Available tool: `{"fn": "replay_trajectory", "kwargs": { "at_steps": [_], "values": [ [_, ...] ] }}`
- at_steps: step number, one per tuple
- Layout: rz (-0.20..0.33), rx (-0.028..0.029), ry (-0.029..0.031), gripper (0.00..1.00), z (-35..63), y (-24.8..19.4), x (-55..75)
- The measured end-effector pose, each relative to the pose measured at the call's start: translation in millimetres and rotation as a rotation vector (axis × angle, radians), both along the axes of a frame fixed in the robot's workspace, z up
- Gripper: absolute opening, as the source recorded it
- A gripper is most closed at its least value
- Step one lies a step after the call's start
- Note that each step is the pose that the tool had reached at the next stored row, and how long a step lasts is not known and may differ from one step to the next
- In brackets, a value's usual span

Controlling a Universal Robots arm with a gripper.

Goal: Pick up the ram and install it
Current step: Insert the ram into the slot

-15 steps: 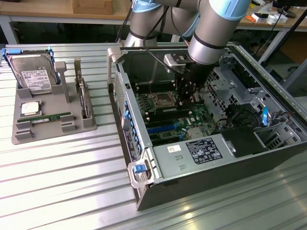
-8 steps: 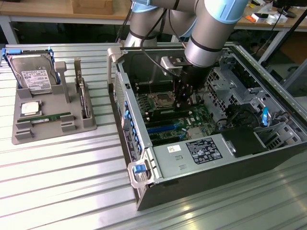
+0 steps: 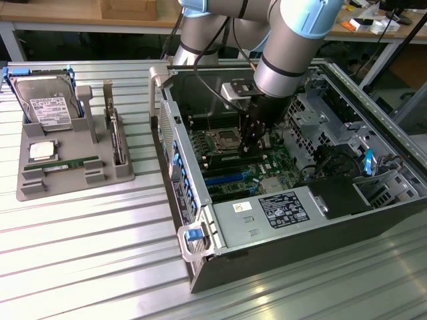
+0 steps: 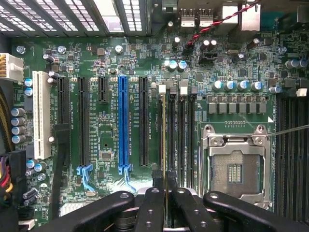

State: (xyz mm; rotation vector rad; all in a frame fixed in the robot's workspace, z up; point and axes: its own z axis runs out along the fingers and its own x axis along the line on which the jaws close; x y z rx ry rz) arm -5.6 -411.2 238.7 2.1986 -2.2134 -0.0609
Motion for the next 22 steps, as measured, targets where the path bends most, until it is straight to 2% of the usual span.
{"fn": "replay_trajectory", "kwargs": {
  "at_steps": [4, 8, 18, 19, 20, 22],
  "values": [
    [0.0, 0.0003, -0.0001, 0.12, -0.5, 0.0, 0.0],
    [0.001, -0.0024, -0.0001, 0.12, -2.1, 0.0, 0.0],
    [0.001, -0.0024, -0.0001, 0.12, -5.9, 0.0, -0.1],
    [0.001, -0.0024, -0.0001, 0.2, -5.9, 0.0, -0.1],
    [0.001, -0.0023, -0.0001, 0.2, -5.8, 0.1, -0.1],
    [0.001, -0.0025, -0.0002, 0.2, 3.8, 0.6, -0.1]
  ]
}}
